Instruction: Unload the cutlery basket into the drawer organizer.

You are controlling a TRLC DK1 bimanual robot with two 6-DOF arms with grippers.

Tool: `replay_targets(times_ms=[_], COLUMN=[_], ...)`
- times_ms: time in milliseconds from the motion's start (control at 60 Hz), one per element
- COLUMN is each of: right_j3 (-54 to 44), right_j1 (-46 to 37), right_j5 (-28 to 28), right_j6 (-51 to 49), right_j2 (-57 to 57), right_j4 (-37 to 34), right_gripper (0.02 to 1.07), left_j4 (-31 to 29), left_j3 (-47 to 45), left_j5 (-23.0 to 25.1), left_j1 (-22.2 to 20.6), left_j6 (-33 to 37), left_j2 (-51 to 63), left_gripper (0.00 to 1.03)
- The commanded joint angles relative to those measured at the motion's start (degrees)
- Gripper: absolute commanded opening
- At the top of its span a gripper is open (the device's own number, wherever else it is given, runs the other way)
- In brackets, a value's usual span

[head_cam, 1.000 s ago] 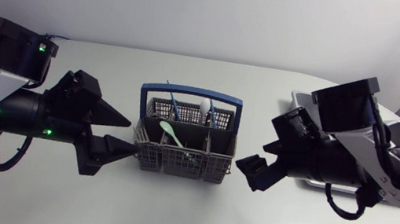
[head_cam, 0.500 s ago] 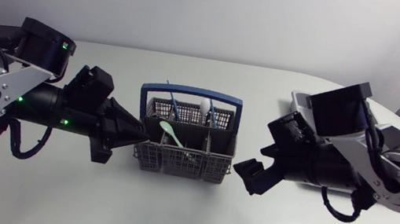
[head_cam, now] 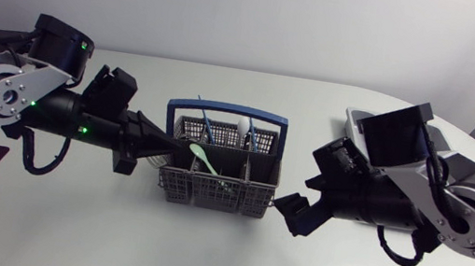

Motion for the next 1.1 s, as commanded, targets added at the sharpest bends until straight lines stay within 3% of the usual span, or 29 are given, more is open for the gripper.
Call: replay_targets(times_ms=[0, 100, 233, 433, 783, 1083], right_j3=[-1.4, -1.6, -2.0, -2.4, -3.1, -3.3], right_j1=[0.7, 0.7, 0.7, 1.3, 1.9, 2.6], right_j5=[0.3, 0.4, 0.5, 0.5, 0.5, 0.6], right_j6=[-0.4, -0.4, -0.6, -0.4, -0.3, -0.1], right_j2=[1.3, 1.4, 1.9, 1.9, 2.1, 2.5], right_j4=[0.8, 0.8, 0.9, 0.9, 1.4, 1.8], right_gripper=[1.01, 1.01, 1.01, 1.01, 1.01, 1.01], left_j4=[-0.6, -1.8, -4.6, -8.9, -8.7, -4.4], left_j3=[2.5, 2.5, 1.6, -0.3, -6.2, -7.1], left_j5=[1.0, 1.3, 1.3, 1.3, 1.3, 1.3], left_j1=[0.5, 1.2, 2.2, 3.7, 5.9, 6.4], left_j6=[-1.5, -0.7, 2.2, 8.0, 16.1, 16.0], left_j2=[1.2, 0.3, -2.8, -7.1, -9.1, -7.2], left_gripper=[0.04, 0.04, 0.27, 0.43, 0.46, 0.45])
